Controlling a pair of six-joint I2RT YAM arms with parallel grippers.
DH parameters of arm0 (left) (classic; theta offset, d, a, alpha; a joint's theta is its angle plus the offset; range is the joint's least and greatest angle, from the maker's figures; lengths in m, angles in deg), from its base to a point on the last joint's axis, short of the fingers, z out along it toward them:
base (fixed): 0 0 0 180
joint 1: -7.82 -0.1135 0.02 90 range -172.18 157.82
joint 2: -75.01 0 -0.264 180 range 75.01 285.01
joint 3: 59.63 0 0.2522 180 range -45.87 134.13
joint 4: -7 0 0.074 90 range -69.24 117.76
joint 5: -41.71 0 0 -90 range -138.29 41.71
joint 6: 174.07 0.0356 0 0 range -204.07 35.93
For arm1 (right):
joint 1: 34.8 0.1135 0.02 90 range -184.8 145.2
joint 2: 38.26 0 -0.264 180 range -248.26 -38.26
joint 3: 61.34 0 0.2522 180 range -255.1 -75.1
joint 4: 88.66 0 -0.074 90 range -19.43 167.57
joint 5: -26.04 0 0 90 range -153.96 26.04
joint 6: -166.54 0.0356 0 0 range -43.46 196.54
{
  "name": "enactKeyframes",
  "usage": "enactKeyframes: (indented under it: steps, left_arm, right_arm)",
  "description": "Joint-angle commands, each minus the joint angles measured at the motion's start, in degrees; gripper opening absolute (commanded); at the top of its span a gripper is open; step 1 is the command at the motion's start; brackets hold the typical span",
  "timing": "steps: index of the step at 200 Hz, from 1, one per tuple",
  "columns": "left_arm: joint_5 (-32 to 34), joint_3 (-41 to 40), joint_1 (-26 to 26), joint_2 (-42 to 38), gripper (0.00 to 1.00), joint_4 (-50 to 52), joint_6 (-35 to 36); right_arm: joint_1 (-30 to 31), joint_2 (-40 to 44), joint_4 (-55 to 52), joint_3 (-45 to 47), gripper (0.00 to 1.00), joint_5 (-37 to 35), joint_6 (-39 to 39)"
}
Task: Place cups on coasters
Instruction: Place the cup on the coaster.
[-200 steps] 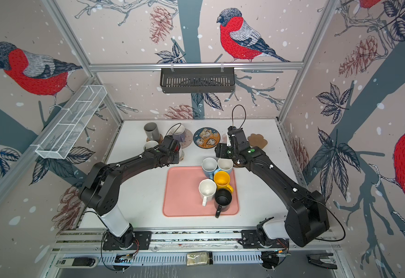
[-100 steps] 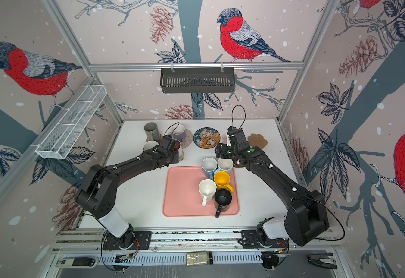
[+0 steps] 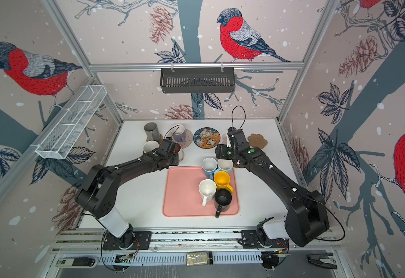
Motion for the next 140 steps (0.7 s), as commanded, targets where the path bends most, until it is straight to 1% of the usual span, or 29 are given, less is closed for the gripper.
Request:
enactKeyframes:
  steps: [1,8,28,69,72,75,79,81,84,108,126,134,140]
  left_arm:
    - [0.2,-0.4,0.0,-0.6,0.29,-3.6,0.1]
    - [0.1,-0.6,0.0,-0.7,0.32,-3.7,0.1]
    - [0.2,-1.3,0.0,-1.1,0.46,-3.8,0.1]
    - [-0.3,-1.6,0.1,-3.5,0.70,-3.6,0.5]
    - [-0.2,-1.6,0.1,-3.7,0.73,-3.5,0.6]
    - [-0.1,-1.6,0.2,-4.0,0.82,-3.4,0.6]
    - [0.1,-1.6,0.2,-4.4,0.88,-3.2,0.7]
    - [0.2,-1.6,0.1,-4.5,0.94,-3.0,0.7]
    - [0.5,-1.6,0.1,-4.9,0.97,-2.9,0.7]
    - [2.0,-1.6,0.1,-7.5,0.98,-0.7,0.1]
    - [1.4,-1.5,0.1,-10.0,0.97,1.0,-0.2]
    - [0.8,-1.4,0.2,-11.2,0.98,1.9,-0.3]
    - [0.1,-1.3,0.1,-12.1,0.97,2.4,-0.3]
  right_arm:
    - [0.0,0.7,0.8,0.2,0.74,-0.2,-0.7]
    - [0.0,0.8,0.7,0.2,0.74,-0.2,-0.7]
    - [0.0,1.2,0.6,0.3,0.74,-0.2,-0.7]
    - [0.0,2.1,-0.1,0.5,0.74,-0.6,-0.5]
    - [0.0,2.2,-0.2,0.6,0.74,-0.7,-0.5]
    - [0.1,2.3,-0.4,0.6,0.74,-0.8,-0.6]
    - [0.0,2.5,-0.5,0.6,0.74,-1.0,-0.6]
    - [0.0,2.6,-0.6,0.6,0.74,-1.1,-0.6]
    - [0.0,2.7,-0.7,0.6,0.74,-1.1,-0.6]
    - [0.0,3.7,-2.0,0.9,0.74,-2.3,-0.6]
    - [0.0,5.0,-3.4,1.4,0.74,-3.3,-0.5]
    - [0.0,5.9,-4.2,1.9,0.72,-3.6,-0.3]
    - [0.1,6.4,-4.7,2.3,0.69,-3.8,-0.3]
